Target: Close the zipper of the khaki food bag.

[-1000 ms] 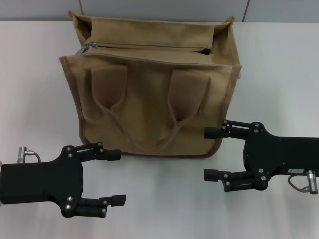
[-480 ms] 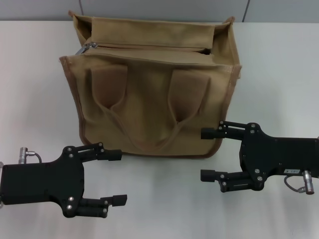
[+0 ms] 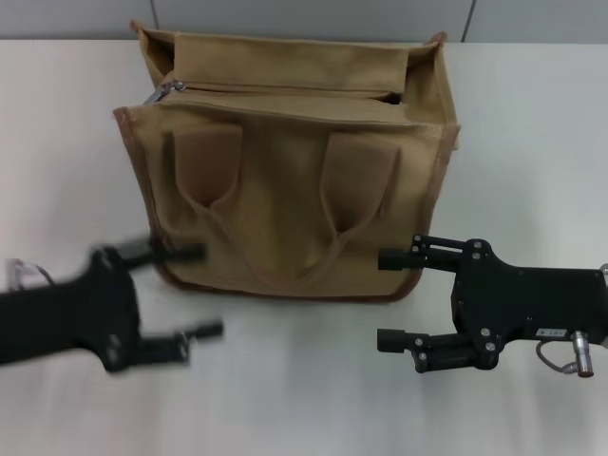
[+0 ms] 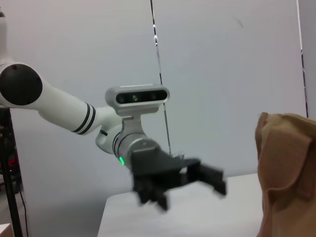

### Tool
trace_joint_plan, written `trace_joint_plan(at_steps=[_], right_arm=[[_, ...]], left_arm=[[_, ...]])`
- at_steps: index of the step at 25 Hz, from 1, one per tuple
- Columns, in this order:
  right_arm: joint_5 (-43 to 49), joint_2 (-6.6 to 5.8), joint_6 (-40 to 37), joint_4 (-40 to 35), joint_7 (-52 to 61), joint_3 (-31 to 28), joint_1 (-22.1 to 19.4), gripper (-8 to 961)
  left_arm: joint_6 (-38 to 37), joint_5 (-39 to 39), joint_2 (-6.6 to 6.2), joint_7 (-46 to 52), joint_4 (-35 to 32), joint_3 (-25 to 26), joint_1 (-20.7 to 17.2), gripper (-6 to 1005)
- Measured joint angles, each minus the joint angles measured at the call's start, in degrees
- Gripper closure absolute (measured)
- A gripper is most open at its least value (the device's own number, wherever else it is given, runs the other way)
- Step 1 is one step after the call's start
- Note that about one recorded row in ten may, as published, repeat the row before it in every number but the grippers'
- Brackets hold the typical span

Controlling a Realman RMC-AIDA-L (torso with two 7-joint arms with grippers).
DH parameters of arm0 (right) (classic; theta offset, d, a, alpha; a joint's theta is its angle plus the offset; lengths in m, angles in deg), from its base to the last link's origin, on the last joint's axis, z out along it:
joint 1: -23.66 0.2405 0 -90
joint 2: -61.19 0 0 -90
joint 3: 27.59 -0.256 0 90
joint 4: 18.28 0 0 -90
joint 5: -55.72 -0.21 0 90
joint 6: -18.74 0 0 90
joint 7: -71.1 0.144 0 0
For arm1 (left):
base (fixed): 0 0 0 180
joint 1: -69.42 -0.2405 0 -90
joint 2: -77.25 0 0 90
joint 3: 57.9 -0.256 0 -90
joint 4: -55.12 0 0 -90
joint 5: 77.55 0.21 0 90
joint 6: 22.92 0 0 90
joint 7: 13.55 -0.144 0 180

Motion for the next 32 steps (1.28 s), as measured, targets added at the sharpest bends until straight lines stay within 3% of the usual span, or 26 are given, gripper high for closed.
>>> trace_joint_plan(at_steps=[1,3,4,5,6,9,10,11,14,15,16,17,21,27,32], right_arm=[[0.0,0.0,0.0,0.6,-0.4,0.0,0.1,127],[0.0,0.0,0.0,1.1,-0.8,-0.1,0.2,127],[0.0,0.0,0.0,1.7,-1.3,-0.2,0.3,127],[0.0,0.0,0.0,2.3,-2.1,-0.3,0.4,127],[0.0,0.0,0.0,3.6,-3.7,-0.6,0.5,127],[0.0,0.0,0.0,4.5,-4.6,-0.6,0.6,127],[0.0,0.0,0.1,5.1,-5.0,-0.6,0.8,127],[0.0,0.0,0.1,5.8,-5.7,-0.6,1.0,127],[0.0,0.0,0.4,6.4,-6.2,-0.5,1.2,127],[0.0,0.0,0.6,6.9,-6.4,-0.5,1.3,127],[0.0,0.0,0.9,7.5,-6.9,-0.5,1.5,127],[0.0,0.0,1.1,7.9,-7.2,-0.5,1.6,127],[-0.1,0.0,1.5,8.6,-7.4,-0.5,1.6,127],[-0.1,0.0,2.1,9.0,-7.4,-0.5,1.4,127],[-0.3,0.0,3.5,10.1,-7.5,-0.6,1.7,127]], left_arm=[[-0.1,-2.3,0.0,0.0,0.7,4.2,-0.4,196],[-0.1,-2.3,0.0,0.0,0.7,4.2,-0.4,198],[-0.2,-4.7,-0.03,0.4,2.5,9.2,-0.6,200],[-0.2,-4.7,-0.03,0.4,2.5,9.2,-0.6,201],[-0.1,-6.0,-0.04,0.2,4.1,13.3,-0.7,202],[0.4,-6.8,-0.05,-0.5,5.3,17.4,-0.7,206],[3.7,-7.4,-0.15,-1.6,7.1,24.2,-0.6,208],[6.1,-7.4,-0.2,-1.8,7.3,26.0,-0.3,209],[6.1,-7.4,-0.2,-1.8,7.3,26.0,-0.3,213],[9.5,-7.4,-0.24,-2.0,7.4,27.0,0.2,214],[15.9,-7.0,-0.1,-2.2,7.4,24.6,2.2,215],[15.9,-7.0,-0.1,-2.2,7.4,24.6,2.2,217],[23.7,-7.2,0.31,-2.2,7.7,13.5,5.5,222],[26.5,-11.5,0.45,-2.2,11.1,12.0,7.8,230],[24.9,-19.8,0.36,-2.2,14.4,11.7,7.9,236]])
